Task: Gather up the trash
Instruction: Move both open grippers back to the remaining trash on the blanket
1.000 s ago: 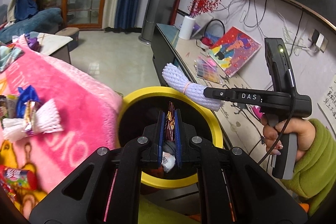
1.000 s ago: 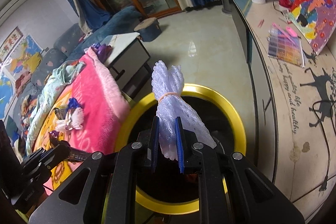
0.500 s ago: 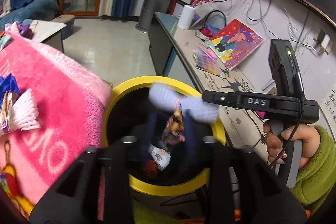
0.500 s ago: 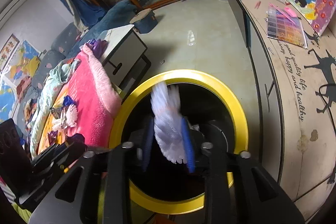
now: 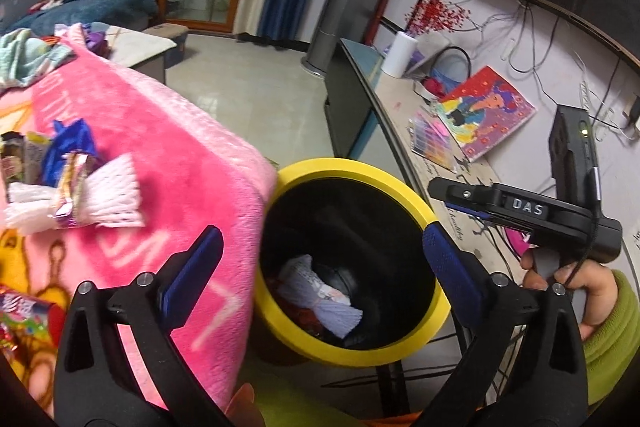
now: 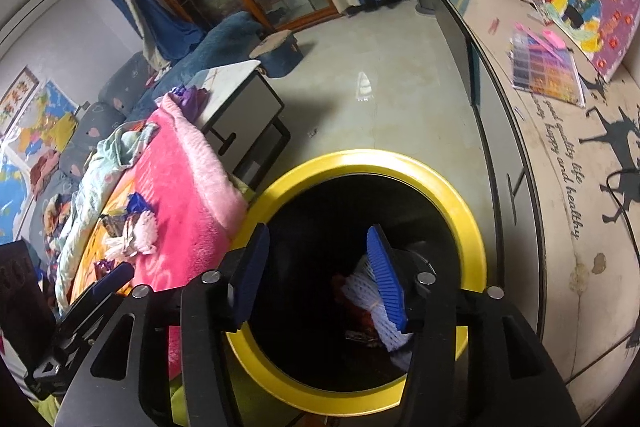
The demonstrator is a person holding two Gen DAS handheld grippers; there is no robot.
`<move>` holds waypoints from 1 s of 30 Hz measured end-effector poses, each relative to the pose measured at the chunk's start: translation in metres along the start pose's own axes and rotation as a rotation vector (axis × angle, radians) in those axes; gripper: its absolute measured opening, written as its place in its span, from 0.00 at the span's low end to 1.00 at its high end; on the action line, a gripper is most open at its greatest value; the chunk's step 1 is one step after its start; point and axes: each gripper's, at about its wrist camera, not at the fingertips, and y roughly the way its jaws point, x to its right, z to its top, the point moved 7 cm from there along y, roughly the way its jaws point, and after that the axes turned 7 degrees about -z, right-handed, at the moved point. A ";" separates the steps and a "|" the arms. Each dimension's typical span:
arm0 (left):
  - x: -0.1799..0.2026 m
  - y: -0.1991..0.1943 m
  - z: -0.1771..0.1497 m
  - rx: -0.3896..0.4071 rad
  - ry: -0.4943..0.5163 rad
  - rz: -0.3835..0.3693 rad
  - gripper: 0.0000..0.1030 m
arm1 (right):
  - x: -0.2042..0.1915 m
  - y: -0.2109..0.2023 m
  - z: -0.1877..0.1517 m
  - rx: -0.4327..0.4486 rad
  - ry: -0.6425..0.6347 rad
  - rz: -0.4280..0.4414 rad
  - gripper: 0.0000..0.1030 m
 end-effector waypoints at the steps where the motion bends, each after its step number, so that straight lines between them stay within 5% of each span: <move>1: -0.002 -0.003 0.000 0.006 -0.001 0.006 0.89 | -0.004 -0.002 0.001 0.006 -0.007 0.004 0.51; 30: -0.082 -0.116 0.010 0.242 -0.085 0.276 0.89 | -0.117 -0.044 -0.017 0.143 -0.265 0.110 0.59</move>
